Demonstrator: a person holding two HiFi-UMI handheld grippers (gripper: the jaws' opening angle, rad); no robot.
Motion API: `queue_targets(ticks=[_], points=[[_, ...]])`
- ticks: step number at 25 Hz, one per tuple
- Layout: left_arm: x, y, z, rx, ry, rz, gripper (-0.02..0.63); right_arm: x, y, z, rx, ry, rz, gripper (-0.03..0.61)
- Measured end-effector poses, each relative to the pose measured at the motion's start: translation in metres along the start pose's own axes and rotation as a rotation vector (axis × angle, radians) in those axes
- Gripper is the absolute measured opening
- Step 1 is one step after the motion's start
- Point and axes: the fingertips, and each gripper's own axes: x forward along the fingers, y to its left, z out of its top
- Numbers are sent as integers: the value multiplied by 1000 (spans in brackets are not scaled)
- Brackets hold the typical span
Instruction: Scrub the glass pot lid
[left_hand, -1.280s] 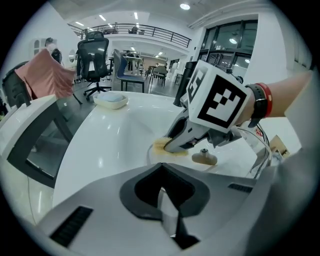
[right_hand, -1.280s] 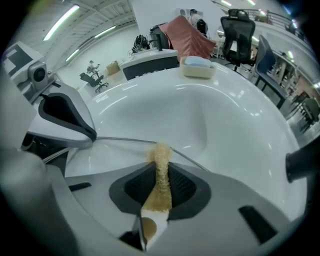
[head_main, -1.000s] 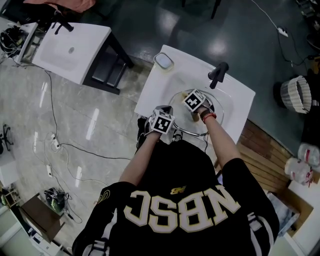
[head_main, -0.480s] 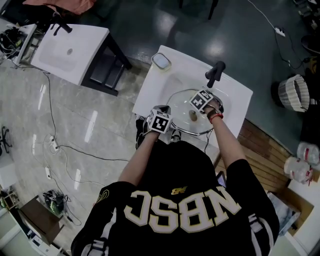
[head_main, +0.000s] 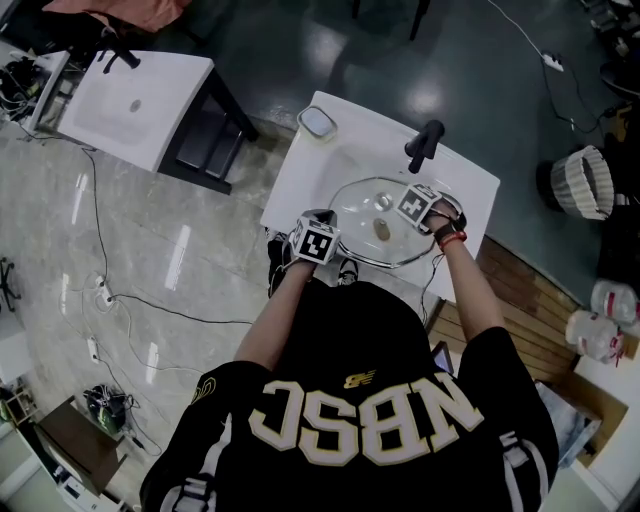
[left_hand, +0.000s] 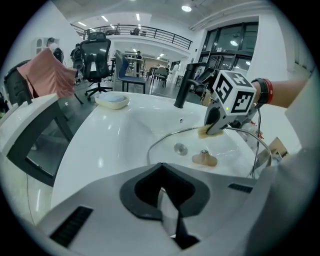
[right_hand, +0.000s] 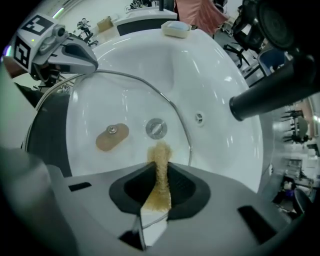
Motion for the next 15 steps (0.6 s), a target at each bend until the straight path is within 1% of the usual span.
queue_targets(ticks=[2,4,8,15], points=[[1,1,0,-1,-8,3,14,-12,5,-11,-10,31,8,72],[1,3,0,-4,-12,4,12,-21,12,-18,-16,41,40,72],[4,4,-1,-5,-17,4,13,-31,40,-19,-32,-16,173,72],[3,4,-1,-8,-11,0,13,-50,73,-15,-36,-95,318,72]])
